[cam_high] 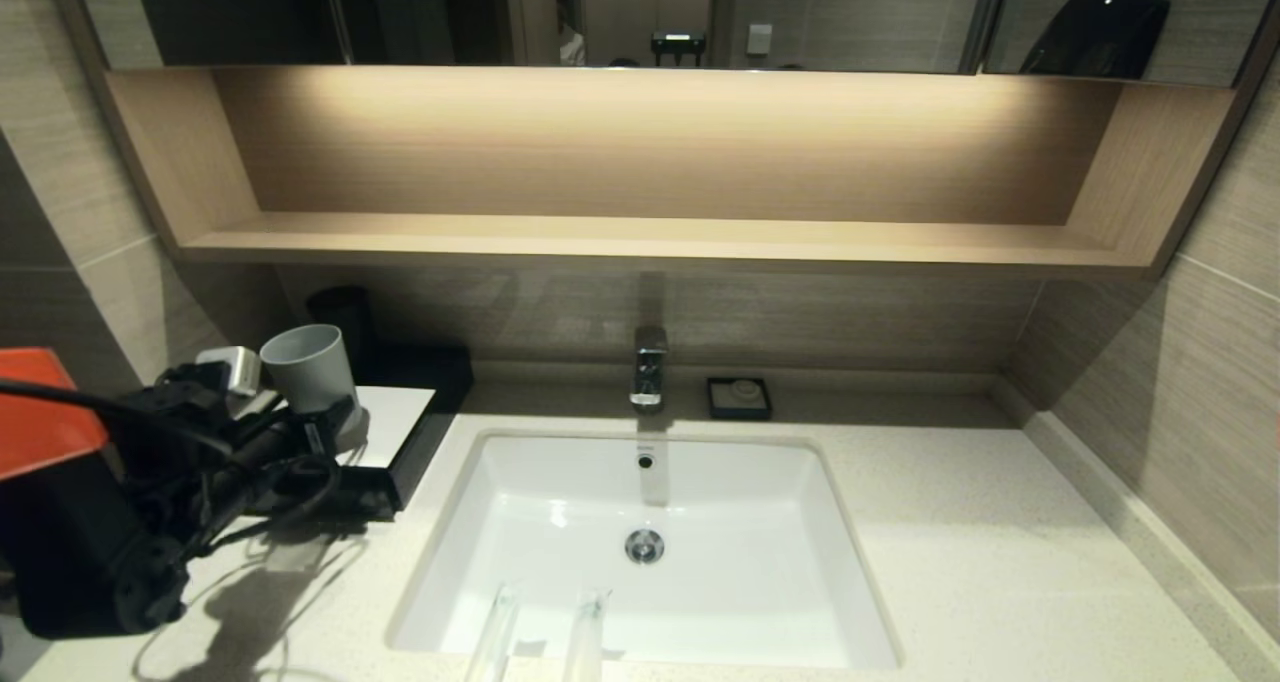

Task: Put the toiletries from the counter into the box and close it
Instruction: Pick up the cup, then place the cup on the storage box

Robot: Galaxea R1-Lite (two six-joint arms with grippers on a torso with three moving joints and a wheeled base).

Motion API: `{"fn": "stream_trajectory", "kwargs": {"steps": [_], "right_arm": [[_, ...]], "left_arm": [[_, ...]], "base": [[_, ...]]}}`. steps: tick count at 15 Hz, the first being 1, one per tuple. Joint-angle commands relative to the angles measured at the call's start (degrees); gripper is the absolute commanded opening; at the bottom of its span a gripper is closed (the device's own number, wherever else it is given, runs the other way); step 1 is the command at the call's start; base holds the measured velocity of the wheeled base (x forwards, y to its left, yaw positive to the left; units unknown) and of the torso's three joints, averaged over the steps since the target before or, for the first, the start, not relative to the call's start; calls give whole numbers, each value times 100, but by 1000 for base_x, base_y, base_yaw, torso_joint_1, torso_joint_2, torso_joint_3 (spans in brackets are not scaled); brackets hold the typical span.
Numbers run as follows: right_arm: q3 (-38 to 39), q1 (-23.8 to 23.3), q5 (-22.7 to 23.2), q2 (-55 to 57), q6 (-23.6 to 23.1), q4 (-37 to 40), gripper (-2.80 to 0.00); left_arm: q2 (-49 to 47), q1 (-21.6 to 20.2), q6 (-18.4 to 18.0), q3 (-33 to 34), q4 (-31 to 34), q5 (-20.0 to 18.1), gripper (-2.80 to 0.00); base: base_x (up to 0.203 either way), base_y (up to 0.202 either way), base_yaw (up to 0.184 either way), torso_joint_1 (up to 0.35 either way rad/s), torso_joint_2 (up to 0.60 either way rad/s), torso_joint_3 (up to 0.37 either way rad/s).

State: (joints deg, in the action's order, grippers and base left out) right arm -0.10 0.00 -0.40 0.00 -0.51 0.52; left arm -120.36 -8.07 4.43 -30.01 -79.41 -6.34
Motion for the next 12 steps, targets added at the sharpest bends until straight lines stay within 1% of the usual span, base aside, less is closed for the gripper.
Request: {"fn": "stream_trajectory", "kwargs": {"steps": [1,12], "right_arm": [[1,0,-3,-8,-1,0,-280],[1,0,-4,0,-2,0,-280]], "left_arm": [[254,-2,6,-341,368,-3,-280],[124,16,3,-1683,1655,44,-280]], "base": [[0,0,0,0,0,0],[0,0,0,0,0,0]]}}
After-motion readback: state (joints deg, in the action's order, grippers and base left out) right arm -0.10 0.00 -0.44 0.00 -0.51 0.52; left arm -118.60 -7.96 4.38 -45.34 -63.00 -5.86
